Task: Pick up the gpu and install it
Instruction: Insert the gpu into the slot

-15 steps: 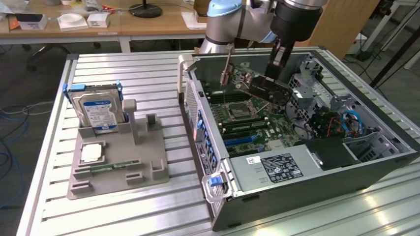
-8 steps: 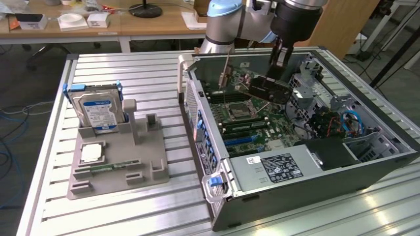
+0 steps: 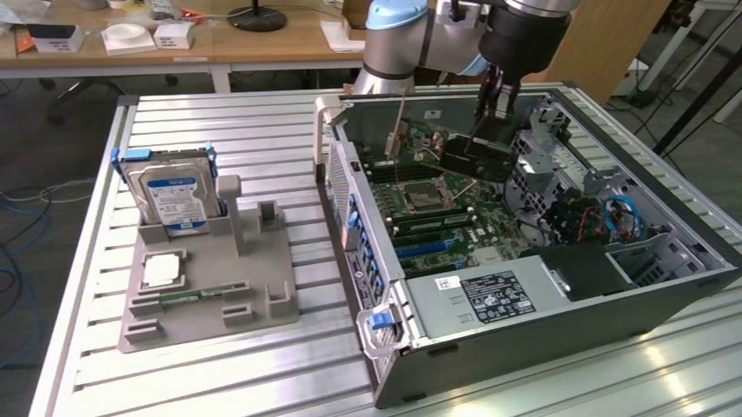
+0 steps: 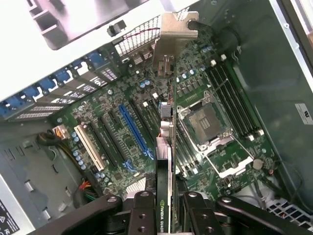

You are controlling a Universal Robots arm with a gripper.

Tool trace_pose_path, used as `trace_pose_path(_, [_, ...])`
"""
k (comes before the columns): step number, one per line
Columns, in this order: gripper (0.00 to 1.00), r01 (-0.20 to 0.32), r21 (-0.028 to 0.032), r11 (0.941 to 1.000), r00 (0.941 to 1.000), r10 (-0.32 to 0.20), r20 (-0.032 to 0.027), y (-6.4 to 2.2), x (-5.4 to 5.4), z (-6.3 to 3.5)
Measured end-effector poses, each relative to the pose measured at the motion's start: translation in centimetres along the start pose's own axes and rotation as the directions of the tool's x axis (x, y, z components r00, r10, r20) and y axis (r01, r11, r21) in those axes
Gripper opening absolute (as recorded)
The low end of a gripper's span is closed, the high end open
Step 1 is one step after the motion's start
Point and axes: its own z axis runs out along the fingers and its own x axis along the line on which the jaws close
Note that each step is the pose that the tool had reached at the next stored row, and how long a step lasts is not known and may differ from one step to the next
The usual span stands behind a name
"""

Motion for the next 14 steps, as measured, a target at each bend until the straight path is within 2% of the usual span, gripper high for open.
trace_pose_path(6, [0.26,0.057,-0.0023,0.9984,0.9984,-0.057,-0.0006,-0.2,-0.12,0.0])
trace_pose_path(14, [0.26,0.057,-0.0025,0.9983,0.9983,-0.057,-0.0008,-0.2,-0.12,0.0])
